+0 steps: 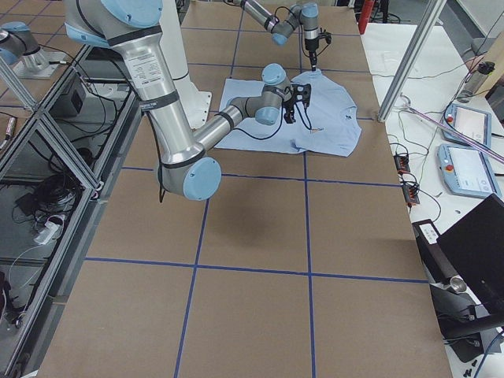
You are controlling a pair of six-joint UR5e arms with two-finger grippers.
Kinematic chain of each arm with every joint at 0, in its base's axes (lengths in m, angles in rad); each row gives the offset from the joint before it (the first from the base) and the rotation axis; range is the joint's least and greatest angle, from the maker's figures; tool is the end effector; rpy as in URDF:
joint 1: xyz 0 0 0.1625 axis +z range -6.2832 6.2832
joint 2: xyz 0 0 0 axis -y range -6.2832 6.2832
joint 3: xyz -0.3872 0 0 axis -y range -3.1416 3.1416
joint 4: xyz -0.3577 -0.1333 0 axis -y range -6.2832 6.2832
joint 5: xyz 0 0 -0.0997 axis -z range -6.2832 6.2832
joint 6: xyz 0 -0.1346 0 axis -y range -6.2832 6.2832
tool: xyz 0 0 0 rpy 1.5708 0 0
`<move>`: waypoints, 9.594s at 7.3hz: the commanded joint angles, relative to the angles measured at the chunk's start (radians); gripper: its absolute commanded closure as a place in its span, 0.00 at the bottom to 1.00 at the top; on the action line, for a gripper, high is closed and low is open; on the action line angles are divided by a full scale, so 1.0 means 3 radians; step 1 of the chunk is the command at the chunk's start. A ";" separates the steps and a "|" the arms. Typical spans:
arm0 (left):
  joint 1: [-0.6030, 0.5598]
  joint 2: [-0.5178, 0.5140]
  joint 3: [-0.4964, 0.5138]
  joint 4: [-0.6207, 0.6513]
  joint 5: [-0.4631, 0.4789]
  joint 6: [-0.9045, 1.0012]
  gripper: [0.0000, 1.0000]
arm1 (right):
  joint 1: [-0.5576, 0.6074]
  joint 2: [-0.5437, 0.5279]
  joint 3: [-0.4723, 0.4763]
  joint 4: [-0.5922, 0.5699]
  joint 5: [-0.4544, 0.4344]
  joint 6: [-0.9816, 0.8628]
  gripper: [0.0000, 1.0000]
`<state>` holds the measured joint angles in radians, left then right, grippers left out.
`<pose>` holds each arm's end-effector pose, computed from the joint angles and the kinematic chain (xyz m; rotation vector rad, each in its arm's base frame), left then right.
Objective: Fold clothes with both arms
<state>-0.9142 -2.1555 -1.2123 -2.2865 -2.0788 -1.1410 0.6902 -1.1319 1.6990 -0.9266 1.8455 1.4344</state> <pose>0.3834 -0.6086 0.3937 0.2057 1.0123 -0.2015 -0.4185 -0.4710 0.2731 0.2643 -1.2027 0.3162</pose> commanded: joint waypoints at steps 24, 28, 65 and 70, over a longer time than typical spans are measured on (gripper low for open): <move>0.0516 0.0502 -0.1517 -0.0053 -0.0086 -0.1289 0.02 | -0.2255 -0.0997 0.1398 -0.2168 -0.1519 0.2434 0.15; 0.0521 0.0497 -0.1517 -0.0053 -0.0081 -0.1294 0.02 | -0.2260 -0.0987 0.1378 -0.2168 -0.1519 0.2434 0.23; 0.2379 0.1637 -0.3751 0.1736 0.1059 -0.2655 1.00 | -0.2026 -0.1244 0.2283 -0.2449 -0.1488 0.2357 1.00; 0.1085 0.0826 -0.2635 0.1716 0.1110 -0.1803 1.00 | -0.0453 0.0048 0.0833 -0.2413 -0.1101 0.0783 1.00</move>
<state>-0.5114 -1.8421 -2.1168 -1.7678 -1.7531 -1.7504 0.4392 -1.1980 2.0553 -1.6518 1.4608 1.7412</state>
